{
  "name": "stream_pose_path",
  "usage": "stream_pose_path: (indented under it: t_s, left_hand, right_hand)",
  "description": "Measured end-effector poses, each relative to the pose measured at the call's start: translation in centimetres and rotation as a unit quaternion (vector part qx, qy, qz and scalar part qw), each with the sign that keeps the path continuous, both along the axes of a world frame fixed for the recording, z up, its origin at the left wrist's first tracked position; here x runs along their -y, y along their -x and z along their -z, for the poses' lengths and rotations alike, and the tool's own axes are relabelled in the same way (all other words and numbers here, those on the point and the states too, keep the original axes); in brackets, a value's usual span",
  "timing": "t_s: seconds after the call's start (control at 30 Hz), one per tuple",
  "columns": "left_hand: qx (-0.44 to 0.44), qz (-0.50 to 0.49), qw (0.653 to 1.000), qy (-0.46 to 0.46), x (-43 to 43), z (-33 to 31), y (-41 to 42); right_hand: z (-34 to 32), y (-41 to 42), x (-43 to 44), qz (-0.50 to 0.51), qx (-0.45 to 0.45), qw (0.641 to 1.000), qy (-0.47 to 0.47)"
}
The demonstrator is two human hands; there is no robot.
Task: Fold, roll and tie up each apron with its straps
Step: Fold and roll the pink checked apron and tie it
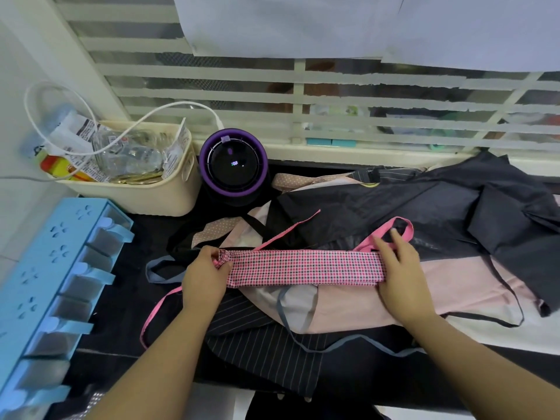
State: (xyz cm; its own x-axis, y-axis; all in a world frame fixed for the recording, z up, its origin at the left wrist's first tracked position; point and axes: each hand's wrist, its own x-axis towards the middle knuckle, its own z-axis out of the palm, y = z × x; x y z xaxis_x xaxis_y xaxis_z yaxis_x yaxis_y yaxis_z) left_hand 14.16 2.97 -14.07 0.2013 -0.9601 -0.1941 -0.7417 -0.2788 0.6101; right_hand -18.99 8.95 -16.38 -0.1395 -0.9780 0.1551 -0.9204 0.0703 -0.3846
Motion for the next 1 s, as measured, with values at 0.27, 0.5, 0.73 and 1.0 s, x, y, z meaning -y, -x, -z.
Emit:
stream_pose_path:
  t_s: [0.27,0.5,0.73,1.0]
  left_hand:
    - [-0.055,-0.023,0.998,0.038,-0.4,0.1,0.4]
    - [-0.071,-0.029,0.992,0.101,-1.8,-1.1,0.9]
    - [-0.085,-0.007,0.987,0.137,-4.0,-2.8,2.2]
    - [-0.361,-0.030,0.931,0.038,-3.9,-5.9,8.8]
  right_hand:
    - [-3.0,-1.6,-0.9,0.248,0.720,0.646,-0.044]
    - [-5.3,-7.0,1.7,0.277,0.845,0.450,-0.080]
    - [-7.9,-8.2,4.1,0.306,0.830,0.453,-0.115]
    - [-15.2,-4.4,4.1,0.181,0.821,0.542,0.012]
